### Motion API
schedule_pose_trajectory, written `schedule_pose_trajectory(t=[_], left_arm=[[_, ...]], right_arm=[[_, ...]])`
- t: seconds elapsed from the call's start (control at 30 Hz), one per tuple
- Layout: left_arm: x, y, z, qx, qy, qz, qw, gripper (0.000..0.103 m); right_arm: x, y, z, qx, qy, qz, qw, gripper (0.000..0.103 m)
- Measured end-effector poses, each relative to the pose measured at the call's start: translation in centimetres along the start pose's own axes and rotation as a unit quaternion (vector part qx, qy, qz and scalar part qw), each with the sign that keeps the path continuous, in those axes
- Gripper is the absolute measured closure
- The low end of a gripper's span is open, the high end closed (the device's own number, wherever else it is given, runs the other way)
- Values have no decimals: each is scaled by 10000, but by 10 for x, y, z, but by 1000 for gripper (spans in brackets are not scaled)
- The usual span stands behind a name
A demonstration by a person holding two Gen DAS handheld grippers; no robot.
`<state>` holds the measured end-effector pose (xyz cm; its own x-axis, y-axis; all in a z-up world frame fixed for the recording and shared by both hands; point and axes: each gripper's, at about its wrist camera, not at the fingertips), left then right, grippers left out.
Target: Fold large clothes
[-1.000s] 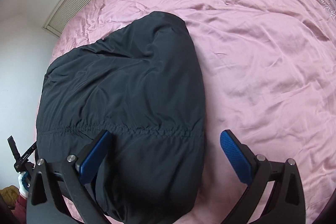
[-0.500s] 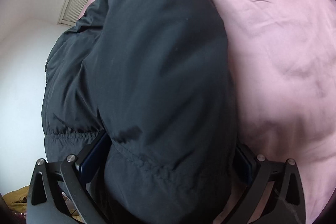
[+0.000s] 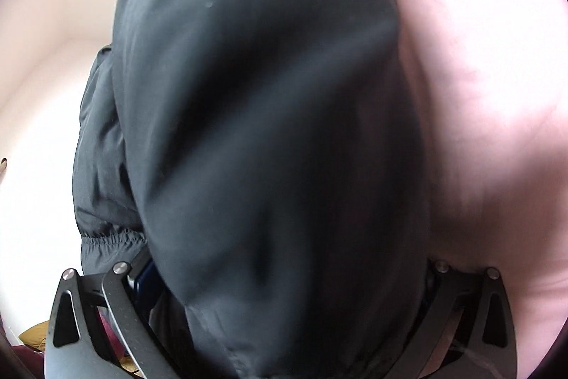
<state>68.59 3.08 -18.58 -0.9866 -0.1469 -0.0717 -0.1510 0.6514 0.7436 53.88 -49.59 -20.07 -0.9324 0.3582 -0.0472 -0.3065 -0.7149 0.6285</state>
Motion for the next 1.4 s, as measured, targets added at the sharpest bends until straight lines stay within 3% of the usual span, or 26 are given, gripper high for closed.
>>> schedule_pose_trajectory(t=[0.2,0.27,0.33,0.4,0.47,0.53,0.67,0.83,1.0,1.1,1.2,1.33,1.4], left_arm=[[10,-18,-20,258,-58,136,9996,4],[15,-20,-26,421,-18,101,9991,20],[23,-19,-34,539,-34,16,9985,48],[31,-18,-45,608,-93,-44,9981,64],[38,-16,-55,618,-66,-130,9980,72],[45,-10,-66,682,-1,-219,9974,79],[69,19,-95,1078,-143,-478,9929,83],[98,55,-142,1412,-399,-576,9875,84],[142,93,-161,1530,-309,-552,9862,84],[167,101,-162,1319,-342,-516,9893,83],[186,89,-144,967,-325,-469,9937,82],[203,52,-97,250,-171,-357,9989,81],[209,40,-77,243,-90,-406,9988,78]], right_arm=[[7,-17,12,-283,12,-8,9996,0],[9,-22,16,-401,17,28,9992,0],[12,-27,24,-423,81,74,9990,2],[15,-29,36,-449,169,91,9988,20],[19,-30,49,-579,237,102,9980,47],[23,-26,65,-588,359,38,9976,58],[34,-13,105,-675,654,-36,9956,69],[52,7,165,-748,1040,-71,9917,70],[79,27,198,-861,972,-28,9915,70],[95,29,200,-857,920,74,9920,70],[97,18,176,-816,759,132,9937,70],[102,-23,125,-224,387,193,9988,66],[105,-35,101,11,221,79,9997,62]])
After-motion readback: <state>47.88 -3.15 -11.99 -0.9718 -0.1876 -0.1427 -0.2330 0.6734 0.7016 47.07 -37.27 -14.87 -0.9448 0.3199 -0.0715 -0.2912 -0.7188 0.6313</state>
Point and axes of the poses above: each gripper's, at about its wrist camera, not at the fingertips, and y roughly against the way its jaws point, z to its left, x to its underside, and after that the axes turned 2 degrees about z, right-handed
